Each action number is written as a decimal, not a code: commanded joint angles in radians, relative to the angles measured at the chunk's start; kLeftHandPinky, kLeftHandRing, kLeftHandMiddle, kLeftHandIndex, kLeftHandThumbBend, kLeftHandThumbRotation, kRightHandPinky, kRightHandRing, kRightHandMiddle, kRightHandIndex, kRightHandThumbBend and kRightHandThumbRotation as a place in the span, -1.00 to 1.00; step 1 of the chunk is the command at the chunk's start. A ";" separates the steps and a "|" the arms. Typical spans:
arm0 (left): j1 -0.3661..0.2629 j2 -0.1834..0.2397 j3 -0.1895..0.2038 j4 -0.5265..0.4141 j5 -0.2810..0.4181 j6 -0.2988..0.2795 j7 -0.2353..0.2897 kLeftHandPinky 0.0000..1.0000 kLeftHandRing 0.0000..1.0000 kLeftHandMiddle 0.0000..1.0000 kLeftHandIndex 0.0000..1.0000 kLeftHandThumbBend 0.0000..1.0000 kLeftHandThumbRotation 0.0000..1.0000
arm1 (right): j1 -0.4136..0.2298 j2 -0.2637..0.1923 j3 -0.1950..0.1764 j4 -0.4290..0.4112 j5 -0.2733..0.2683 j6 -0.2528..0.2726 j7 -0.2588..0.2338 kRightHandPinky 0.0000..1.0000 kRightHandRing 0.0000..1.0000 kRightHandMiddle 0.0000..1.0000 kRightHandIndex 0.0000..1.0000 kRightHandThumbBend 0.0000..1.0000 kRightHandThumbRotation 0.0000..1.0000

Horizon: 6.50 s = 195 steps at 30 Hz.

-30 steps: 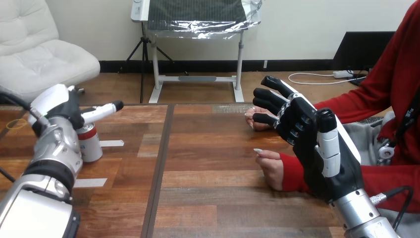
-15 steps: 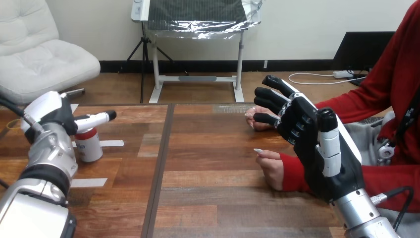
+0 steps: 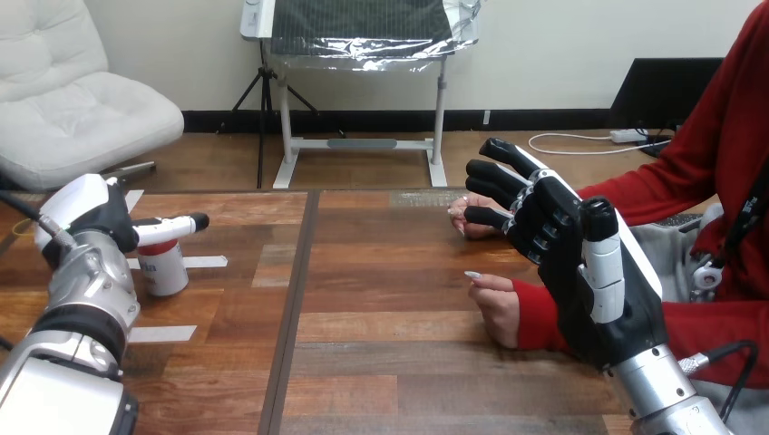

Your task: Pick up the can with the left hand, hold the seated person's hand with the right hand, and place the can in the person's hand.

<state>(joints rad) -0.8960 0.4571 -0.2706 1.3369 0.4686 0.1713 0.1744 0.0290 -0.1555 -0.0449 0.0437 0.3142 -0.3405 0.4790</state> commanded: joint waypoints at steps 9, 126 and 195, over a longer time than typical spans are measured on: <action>-0.013 0.001 0.021 -0.005 -0.007 -0.008 0.028 0.91 0.89 0.89 0.83 0.69 -0.07 | -0.056 0.005 -0.011 -0.016 0.000 -0.030 -0.003 0.60 0.74 0.71 0.75 0.73 1.00; 0.004 -0.017 0.051 -0.020 -0.064 -0.066 -0.021 -0.24 0.00 0.14 0.23 0.52 -0.96 | -0.039 -0.001 -0.013 -0.041 0.015 -0.019 0.002 0.58 0.74 0.72 0.74 0.79 1.00; -0.024 -0.013 0.016 -0.039 0.001 -0.108 0.155 0.02 0.23 0.31 0.28 0.68 -0.36 | -0.058 0.001 -0.007 -0.017 -0.006 -0.005 -0.022 0.57 0.74 0.71 0.74 0.72 1.00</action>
<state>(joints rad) -0.8636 0.4517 -0.2365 1.3350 0.4477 0.0881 0.3008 0.0291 -0.1554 -0.0451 0.0431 0.3075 -0.3438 0.4607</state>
